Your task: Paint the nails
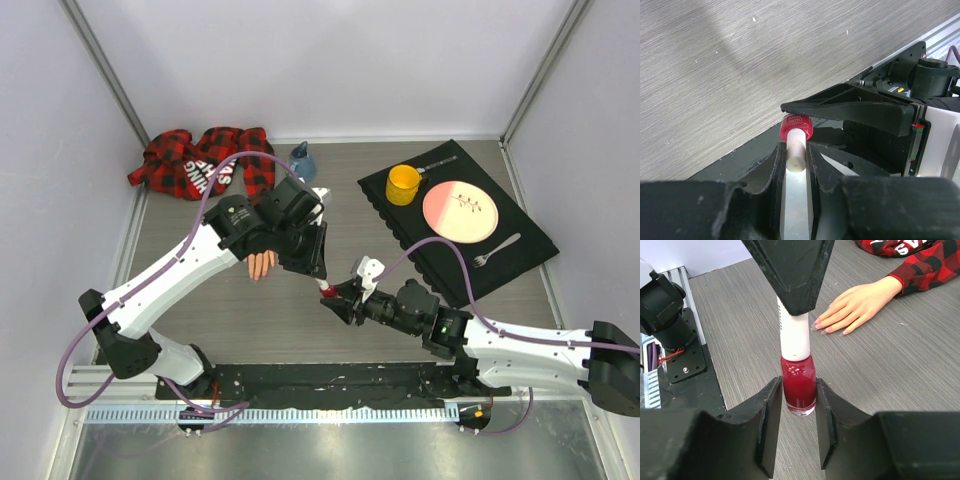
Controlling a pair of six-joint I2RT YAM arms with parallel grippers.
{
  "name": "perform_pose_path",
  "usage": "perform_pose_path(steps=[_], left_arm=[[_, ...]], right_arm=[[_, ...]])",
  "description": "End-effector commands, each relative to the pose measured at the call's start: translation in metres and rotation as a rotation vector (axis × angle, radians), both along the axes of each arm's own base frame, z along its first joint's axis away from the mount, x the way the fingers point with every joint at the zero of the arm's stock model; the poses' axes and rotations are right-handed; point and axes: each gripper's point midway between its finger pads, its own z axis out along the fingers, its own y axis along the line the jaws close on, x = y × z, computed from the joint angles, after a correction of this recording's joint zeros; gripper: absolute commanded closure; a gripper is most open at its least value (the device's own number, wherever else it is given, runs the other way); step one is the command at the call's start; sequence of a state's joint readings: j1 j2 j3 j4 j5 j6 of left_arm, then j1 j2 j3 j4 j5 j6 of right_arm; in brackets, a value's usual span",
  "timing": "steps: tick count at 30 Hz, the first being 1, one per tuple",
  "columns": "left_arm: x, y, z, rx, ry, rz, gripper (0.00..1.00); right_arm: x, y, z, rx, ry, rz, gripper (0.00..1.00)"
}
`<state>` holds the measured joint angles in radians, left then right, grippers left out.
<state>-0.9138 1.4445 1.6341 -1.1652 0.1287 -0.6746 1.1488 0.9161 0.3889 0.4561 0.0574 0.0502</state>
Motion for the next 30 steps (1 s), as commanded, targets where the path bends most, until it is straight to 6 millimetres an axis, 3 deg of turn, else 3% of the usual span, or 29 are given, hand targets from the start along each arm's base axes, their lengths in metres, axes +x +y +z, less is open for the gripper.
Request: perform_pose_path(steps=[1, 5, 10, 14, 19, 22, 23, 25, 28, 29, 30], left_arm=[[-0.004, 0.0, 0.022, -0.06, -0.023, -0.014, 1.0], [-0.005, 0.0, 0.018, -0.052, -0.014, -0.014, 1.0], [-0.006, 0.0, 0.018, -0.056, -0.011, -0.017, 1.0], [-0.006, 0.0, 0.017, -0.055, -0.005, -0.02, 1.0], [-0.007, -0.001, 0.016, -0.058, -0.002, -0.027, 1.0], [-0.006, -0.001, 0.015, -0.057, -0.006, -0.023, 1.0], [-0.005, -0.001, 0.014, -0.052, -0.009, -0.021, 1.0], [0.001, 0.002, 0.017, -0.04, -0.044, -0.028, 1.0], [0.016, 0.016, 0.029, -0.009, -0.172, -0.005, 0.61], [0.027, 0.023, 0.032, 0.006, -0.241, 0.033, 0.43], [0.025, 0.032, 0.049, -0.045, -0.308, 0.05, 0.34]], right_arm=[[0.004, 0.008, 0.032, 0.076, -0.054, 0.006, 0.64], [0.005, 0.01, 0.034, 0.073, -0.059, 0.006, 0.64], [0.009, 0.011, 0.036, 0.073, -0.07, -0.008, 0.57], [0.009, 0.011, 0.041, 0.076, -0.079, -0.009, 0.6], [0.006, 0.013, 0.043, 0.077, -0.079, 0.015, 0.71], [0.003, 0.015, 0.041, 0.072, -0.073, 0.032, 0.89], [0.003, 0.016, 0.039, 0.068, -0.064, 0.034, 0.99], [0.003, 0.015, 0.037, 0.068, -0.053, 0.031, 0.99], [0.007, 0.008, 0.036, 0.101, -0.014, -0.02, 0.99], [0.007, 0.006, 0.036, 0.114, 0.004, -0.035, 0.99], [0.008, 0.003, 0.039, 0.138, 0.031, -0.056, 0.99]])
